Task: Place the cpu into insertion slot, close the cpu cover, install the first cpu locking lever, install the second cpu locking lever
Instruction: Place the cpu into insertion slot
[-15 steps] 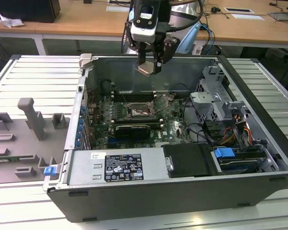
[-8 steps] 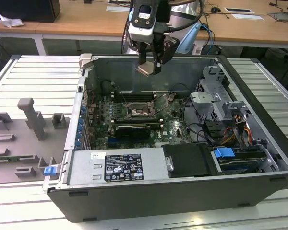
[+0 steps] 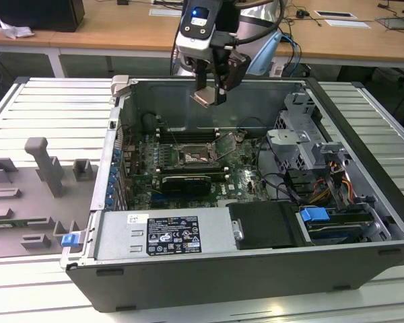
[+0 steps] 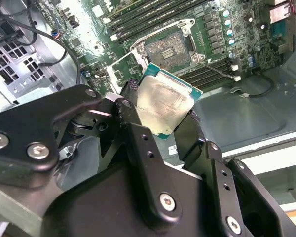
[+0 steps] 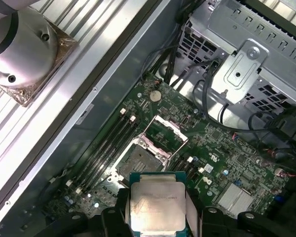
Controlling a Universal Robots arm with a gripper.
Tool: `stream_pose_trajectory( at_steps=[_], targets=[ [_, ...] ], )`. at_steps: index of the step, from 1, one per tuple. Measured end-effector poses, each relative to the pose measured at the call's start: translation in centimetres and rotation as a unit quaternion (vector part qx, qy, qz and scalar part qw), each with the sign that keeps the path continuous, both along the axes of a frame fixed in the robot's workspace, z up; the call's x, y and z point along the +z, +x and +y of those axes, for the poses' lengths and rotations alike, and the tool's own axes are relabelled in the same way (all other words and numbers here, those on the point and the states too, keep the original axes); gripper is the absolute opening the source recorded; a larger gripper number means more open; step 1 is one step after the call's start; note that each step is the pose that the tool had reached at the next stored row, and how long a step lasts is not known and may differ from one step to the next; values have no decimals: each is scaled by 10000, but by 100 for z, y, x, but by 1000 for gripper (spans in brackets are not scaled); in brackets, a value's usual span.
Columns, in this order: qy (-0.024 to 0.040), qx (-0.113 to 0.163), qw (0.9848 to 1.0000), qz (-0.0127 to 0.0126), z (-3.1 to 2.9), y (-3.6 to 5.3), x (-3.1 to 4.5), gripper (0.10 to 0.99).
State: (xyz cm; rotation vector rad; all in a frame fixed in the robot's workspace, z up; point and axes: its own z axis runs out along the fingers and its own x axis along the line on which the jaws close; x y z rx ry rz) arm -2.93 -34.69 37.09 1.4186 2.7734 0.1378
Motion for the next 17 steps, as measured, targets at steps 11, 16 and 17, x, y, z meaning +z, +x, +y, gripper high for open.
stream_pose_trajectory(
  at_steps=[11, 16, 17],
  targets=[
    [0, -691, 9976, 0, 0, 0, -2, 537],
    [0, -784, 9969, 0, 0, -14, -14, 537],
    [0, -786, 9969, 0, 0, -14, -17, 537]
  ],
)
